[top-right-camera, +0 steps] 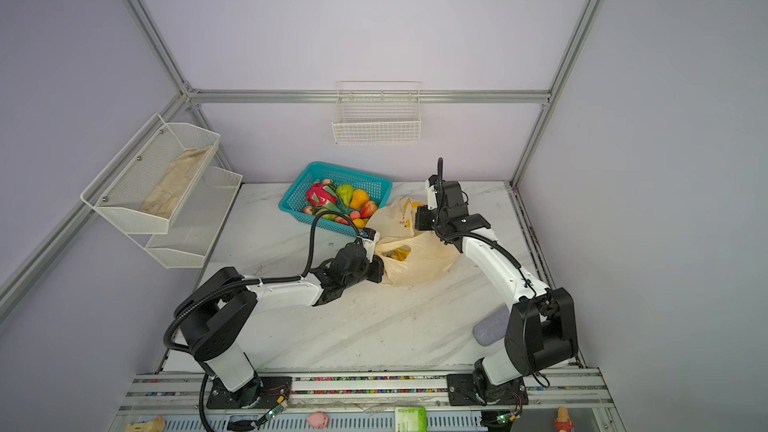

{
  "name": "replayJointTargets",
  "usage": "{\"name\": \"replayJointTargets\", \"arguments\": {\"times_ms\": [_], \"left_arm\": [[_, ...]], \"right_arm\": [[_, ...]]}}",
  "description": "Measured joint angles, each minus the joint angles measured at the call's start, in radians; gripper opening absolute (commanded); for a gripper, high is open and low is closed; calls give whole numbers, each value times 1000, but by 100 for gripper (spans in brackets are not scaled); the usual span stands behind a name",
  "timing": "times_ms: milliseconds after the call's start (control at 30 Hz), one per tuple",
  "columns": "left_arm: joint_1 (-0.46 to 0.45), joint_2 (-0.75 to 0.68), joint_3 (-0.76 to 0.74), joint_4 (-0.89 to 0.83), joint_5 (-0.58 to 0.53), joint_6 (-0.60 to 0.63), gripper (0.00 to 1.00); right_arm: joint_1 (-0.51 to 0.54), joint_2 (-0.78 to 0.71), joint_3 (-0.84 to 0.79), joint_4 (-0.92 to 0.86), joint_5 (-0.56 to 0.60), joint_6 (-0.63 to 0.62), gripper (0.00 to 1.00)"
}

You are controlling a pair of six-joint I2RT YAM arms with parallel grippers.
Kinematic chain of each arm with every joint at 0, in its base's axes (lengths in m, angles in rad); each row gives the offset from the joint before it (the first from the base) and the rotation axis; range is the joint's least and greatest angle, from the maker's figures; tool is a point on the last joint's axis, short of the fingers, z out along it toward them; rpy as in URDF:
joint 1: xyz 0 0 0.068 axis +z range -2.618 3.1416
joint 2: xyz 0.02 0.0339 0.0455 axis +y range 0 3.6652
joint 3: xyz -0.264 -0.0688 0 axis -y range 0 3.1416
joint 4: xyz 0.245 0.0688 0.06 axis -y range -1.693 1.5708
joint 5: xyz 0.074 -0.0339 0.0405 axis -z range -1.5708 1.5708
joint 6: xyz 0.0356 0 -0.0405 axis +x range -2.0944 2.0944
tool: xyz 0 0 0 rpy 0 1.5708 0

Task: Place the fake fruits into the plastic bag and tie a complex knot
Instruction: 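Carry the peach to the bag opening and release it inside, then move the left gripper back over the teal basket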

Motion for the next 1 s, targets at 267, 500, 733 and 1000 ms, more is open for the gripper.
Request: {"name": "replayJointTargets", "arguments": {"times_ms": [267,500,733,1000], "left_arm": [[2,-74,-1,-15,-1,71,61],[18,-396,-17,-193,35,157,69],[103,-672,-42,-402,142,225,79],[387,-561,43,-517,116,177,82]], "right_arm": [[0,10,0,-10,23,-2,0],[0,10,0,-10,51,-3,0],[0,24,2,-7,64,-5,0],[0,36,3,2,47,-8,0]]}}
